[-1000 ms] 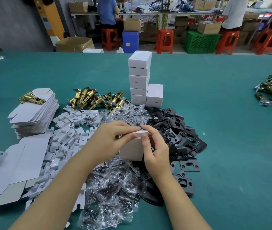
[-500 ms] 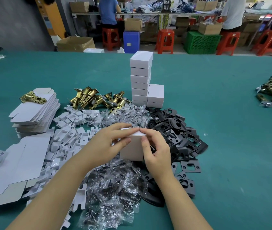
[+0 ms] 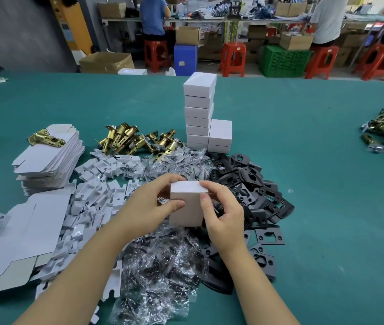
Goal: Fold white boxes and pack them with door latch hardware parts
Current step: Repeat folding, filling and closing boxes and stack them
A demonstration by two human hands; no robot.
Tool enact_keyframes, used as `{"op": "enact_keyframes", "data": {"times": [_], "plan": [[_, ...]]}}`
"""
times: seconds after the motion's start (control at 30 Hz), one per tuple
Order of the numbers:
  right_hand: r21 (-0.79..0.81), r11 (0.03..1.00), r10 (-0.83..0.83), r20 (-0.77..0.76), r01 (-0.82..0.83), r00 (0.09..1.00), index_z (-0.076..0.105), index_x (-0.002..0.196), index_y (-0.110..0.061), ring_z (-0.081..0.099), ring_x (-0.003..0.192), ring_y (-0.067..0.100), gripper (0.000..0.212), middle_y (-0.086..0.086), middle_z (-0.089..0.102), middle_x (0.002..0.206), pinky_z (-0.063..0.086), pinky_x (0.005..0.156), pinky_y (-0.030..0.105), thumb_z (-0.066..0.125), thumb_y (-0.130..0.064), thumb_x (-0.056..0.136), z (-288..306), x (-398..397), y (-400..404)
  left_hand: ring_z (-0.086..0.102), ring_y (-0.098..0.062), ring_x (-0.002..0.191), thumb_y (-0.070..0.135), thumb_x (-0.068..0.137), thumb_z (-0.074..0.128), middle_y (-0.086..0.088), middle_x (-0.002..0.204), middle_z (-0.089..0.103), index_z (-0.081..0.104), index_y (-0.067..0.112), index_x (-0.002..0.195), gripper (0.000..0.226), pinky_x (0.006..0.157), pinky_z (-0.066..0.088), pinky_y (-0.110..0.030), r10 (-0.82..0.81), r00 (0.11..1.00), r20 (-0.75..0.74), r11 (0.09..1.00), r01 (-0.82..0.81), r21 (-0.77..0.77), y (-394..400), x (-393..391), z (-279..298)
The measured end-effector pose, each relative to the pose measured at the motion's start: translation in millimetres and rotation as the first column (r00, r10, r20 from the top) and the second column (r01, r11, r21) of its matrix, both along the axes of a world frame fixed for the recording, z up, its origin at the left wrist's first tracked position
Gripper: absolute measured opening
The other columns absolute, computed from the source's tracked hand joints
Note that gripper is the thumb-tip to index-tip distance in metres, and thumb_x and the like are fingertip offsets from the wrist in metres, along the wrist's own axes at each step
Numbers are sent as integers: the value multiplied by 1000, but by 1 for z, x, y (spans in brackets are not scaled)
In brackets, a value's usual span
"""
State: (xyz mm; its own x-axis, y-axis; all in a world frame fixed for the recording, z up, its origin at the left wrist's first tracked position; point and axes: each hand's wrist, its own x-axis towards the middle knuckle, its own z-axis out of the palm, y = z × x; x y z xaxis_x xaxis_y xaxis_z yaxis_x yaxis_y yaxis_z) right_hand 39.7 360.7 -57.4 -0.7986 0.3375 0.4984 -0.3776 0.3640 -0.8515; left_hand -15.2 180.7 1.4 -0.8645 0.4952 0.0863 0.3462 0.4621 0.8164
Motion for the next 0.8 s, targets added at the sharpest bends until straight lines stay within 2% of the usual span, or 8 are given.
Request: {"op": "enact_keyframes", "data": {"times": [0.2, 0.27, 0.37, 0.5, 0.57, 0.63, 0.7, 0.8], "plan": [[-369, 929, 46, 29, -32, 999, 65, 119, -47, 45, 59, 4, 28, -13, 54, 73, 40, 52, 17, 51, -50, 96, 26, 8, 11, 63, 5, 105, 8, 87, 75, 33, 114, 66, 59, 48, 121, 55, 79, 55, -15, 136, 953, -270, 983, -97, 153, -1, 9, 25], [-499, 859, 195, 115, -113, 974, 63, 129, -38, 41, 50, 6, 44, -3, 56, 69, 34, 45, 17, 50, -62, 95, 35, 9, 17, 62, 4, 105, 6, 85, 76, 29, 120, 65, 58, 33, 132, 57, 86, 54, -15, 140, 858, -494, 987, -83, 135, 4, 15, 26], [-681, 713, 435, 244, -166, 867, 55, 139, -34, 42, 41, 10, 78, 2, 59, 67, 29, 36, 20, 50, -83, 79, 48, 11, 19, 65, -19, 113, -4, 83, 69, -5, 125, 69, 56, 12, 132, 53, 99, 55, -34, -10, 604, -797, 999, -21, -28, 16, 20, 14], [-744, 667, 489, 405, -32, 773, 58, 108, -9, 40, 34, 10, 44, 0, 52, 54, 26, 31, 18, 52, -51, 101, 54, 12, 24, 63, -31, 121, -6, 95, 46, -13, 124, 70, 68, 5, 120, 35, 92, 56, -47, -120, 462, -879, 991, -3, -136, 33, 20, -2], [-770, 638, 470, 418, 29, 778, 56, 106, -7, 40, 38, 11, 27, 3, 57, 62, 27, 31, 19, 50, -33, 104, 53, 9, 25, 59, -27, 128, -7, 92, 46, -11, 130, 66, 64, 6, 126, 40, 102, 53, -44, -114, 533, -839, 991, 1, -134, 39, 17, -8], [-805, 591, 432, 373, 54, 821, 59, 115, -6, 43, 44, 11, 23, 7, 65, 76, 29, 33, 19, 48, -23, 105, 53, 2, 27, 56, -16, 126, -3, 91, 53, -2, 137, 58, 50, 14, 139, 51, 104, 51, -32, 22, 742, -670, 998, -60, -33, 44, 11, -10], [-809, 586, 392, 334, 47, 857, 61, 124, -12, 45, 47, 11, 24, 5, 72, 80, 31, 34, 19, 45, -18, 107, 55, -9, 32, 60, -5, 102, 14, 95, 57, 7, 124, 56, 47, 27, 135, 43, 87, 55, -24, 249, 889, -384, 968, -213, 135, 47, 6, -12], [-763, 643, 315, 338, 63, 887, 61, 129, -18, 47, 47, 10, 30, 5, 74, 83, 34, 37, 20, 41, -13, 108, 62, -38, 50, 58, 4, 66, 27, 98, 59, 3, 89, 62, 58, 24, 101, 4, 55, 49, -12, 460, 888, 15, 824, -433, 366, 52, -2, -23]]}}
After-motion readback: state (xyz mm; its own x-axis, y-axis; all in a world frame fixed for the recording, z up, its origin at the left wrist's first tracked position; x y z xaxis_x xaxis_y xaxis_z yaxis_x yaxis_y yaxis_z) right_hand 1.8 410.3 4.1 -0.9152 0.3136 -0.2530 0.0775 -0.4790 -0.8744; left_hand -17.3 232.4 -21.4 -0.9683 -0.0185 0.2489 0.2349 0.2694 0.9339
